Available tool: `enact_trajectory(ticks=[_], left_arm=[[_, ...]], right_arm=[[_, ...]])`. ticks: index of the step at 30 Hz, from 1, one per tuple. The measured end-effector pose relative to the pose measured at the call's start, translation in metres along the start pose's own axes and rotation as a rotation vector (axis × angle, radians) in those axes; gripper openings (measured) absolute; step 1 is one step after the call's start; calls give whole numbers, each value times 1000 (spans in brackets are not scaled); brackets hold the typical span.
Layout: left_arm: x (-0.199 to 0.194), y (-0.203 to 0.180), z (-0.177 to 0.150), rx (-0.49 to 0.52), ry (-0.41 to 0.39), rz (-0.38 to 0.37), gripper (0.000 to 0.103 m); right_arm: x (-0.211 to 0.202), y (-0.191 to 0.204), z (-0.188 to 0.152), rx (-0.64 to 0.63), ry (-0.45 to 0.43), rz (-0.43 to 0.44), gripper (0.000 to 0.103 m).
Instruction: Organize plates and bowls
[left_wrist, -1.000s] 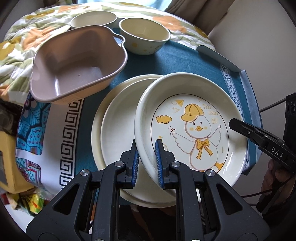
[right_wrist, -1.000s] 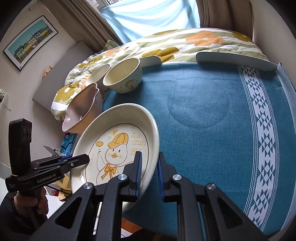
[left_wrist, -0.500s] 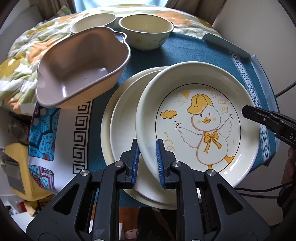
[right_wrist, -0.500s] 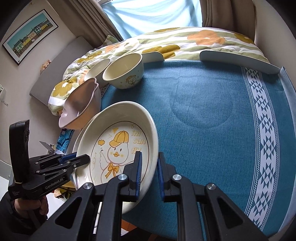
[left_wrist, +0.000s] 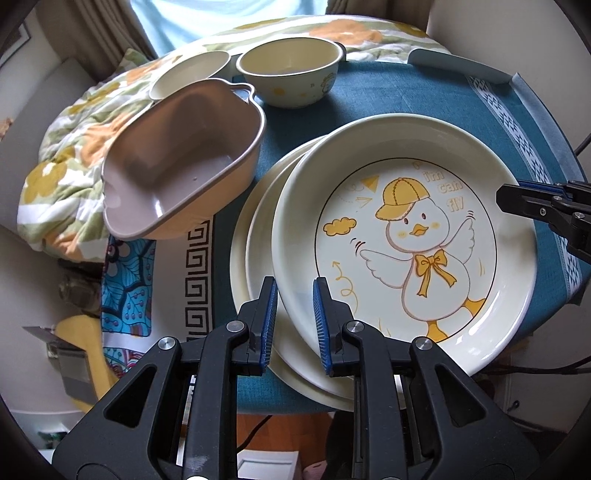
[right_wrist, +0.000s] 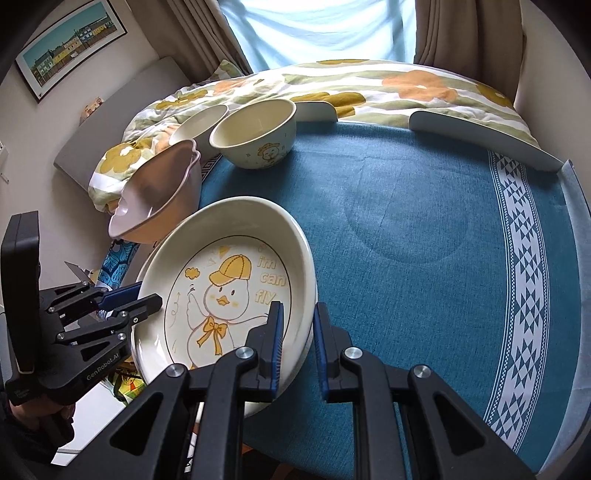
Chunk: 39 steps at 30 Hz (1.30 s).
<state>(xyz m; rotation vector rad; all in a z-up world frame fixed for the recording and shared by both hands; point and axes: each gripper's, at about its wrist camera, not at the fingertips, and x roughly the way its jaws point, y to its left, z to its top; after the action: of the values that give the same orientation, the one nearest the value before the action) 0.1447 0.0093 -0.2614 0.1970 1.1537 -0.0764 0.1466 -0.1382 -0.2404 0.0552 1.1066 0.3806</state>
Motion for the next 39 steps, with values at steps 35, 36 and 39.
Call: enact_trajectory(ticks=[35,36,39], left_arm=[[-33,12,6,-23,-61,11,17],[-40,13,10,-32,-74,11,18],[-64,17,21,-70,-116,27,53]], right_arm=[[-12,15,7,-71,-15,-65,15],[-19,16,10,-78,-30,-67,15],[-39,16,23,-84,-55,-48,15]])
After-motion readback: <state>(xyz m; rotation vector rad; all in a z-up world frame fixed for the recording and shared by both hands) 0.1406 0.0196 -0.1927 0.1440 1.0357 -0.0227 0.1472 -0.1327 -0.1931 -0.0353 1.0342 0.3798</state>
